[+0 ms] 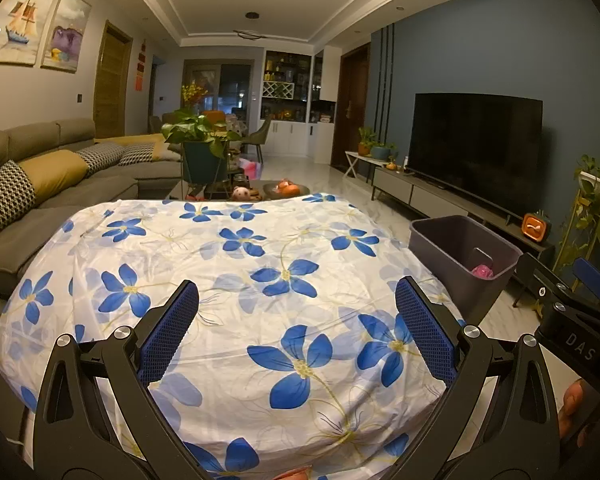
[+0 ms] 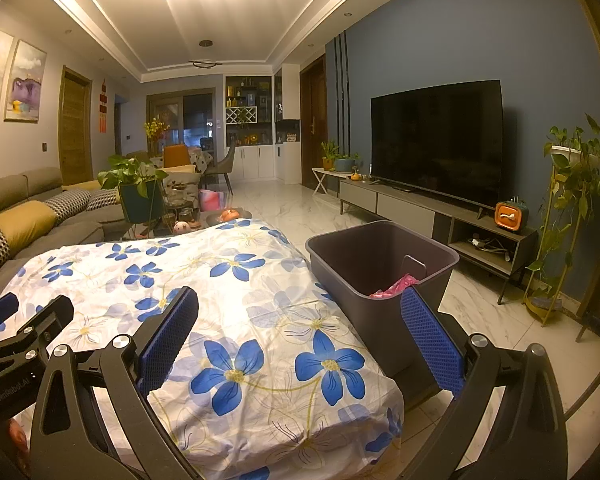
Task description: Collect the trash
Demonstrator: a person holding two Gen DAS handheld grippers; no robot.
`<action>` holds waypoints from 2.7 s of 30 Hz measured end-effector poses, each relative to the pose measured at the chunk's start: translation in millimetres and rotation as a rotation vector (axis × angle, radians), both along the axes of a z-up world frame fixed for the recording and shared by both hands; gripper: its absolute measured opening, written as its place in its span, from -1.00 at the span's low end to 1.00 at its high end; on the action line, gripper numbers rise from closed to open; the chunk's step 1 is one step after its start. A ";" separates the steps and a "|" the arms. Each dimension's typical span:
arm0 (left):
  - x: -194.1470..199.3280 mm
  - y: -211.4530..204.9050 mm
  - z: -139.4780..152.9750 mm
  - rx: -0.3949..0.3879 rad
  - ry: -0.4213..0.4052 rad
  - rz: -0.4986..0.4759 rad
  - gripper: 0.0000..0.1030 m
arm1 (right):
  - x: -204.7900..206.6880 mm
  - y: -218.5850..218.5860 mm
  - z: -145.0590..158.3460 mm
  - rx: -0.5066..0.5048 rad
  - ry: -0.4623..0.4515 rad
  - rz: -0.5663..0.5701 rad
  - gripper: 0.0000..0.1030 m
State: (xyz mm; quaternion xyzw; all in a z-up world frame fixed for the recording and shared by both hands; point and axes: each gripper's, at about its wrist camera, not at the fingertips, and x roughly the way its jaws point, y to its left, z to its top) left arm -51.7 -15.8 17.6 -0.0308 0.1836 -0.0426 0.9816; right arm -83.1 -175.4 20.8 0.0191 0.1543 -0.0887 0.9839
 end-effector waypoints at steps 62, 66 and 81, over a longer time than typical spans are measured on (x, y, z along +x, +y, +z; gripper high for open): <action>-0.8 -4.8 -1.0 0.000 -0.003 -0.008 0.89 | -2.3 -3.3 1.1 0.006 -0.005 -0.002 0.89; -0.7 -4.9 -0.9 0.001 -0.003 -0.007 0.89 | -2.3 -3.7 0.8 0.007 -0.006 -0.002 0.89; -0.7 -6.9 -1.0 0.000 -0.004 -0.010 0.89 | -2.6 -3.9 1.4 0.007 -0.007 -0.002 0.89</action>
